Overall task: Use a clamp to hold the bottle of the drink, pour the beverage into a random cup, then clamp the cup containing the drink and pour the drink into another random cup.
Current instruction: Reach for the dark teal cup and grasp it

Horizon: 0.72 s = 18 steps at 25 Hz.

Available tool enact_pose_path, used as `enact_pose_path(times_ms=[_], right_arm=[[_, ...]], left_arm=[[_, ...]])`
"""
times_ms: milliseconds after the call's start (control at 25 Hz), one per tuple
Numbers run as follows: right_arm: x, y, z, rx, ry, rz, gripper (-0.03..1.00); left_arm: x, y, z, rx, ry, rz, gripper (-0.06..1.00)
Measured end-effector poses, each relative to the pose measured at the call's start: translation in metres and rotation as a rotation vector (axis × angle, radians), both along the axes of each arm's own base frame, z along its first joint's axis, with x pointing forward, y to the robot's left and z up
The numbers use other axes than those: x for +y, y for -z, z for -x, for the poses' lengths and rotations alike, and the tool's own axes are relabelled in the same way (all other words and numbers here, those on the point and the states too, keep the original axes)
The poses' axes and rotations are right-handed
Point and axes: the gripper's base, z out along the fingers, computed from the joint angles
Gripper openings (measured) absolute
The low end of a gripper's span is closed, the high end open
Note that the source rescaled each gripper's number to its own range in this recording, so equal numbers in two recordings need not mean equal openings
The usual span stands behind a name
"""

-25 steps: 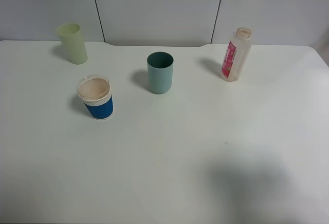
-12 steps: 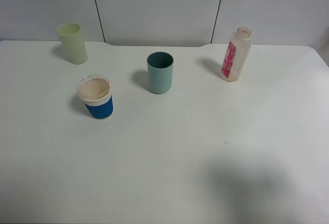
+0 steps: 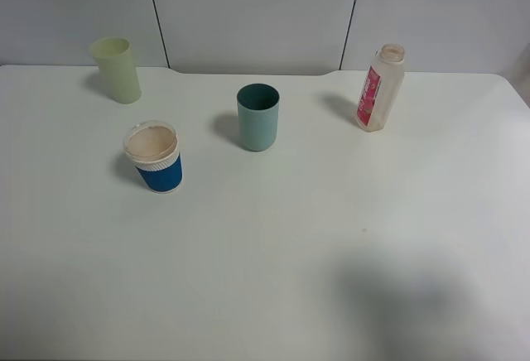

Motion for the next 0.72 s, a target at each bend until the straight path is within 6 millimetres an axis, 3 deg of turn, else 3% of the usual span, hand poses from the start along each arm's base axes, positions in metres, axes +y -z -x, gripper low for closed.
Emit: enact_pose_path(times_ms=[720], right_arm=[[0.0, 0.0, 0.0, 0.0, 0.0, 0.0, 1.0]], left_arm=[[0.0, 0.0, 0.0, 0.0, 0.0, 0.0, 0.99]])
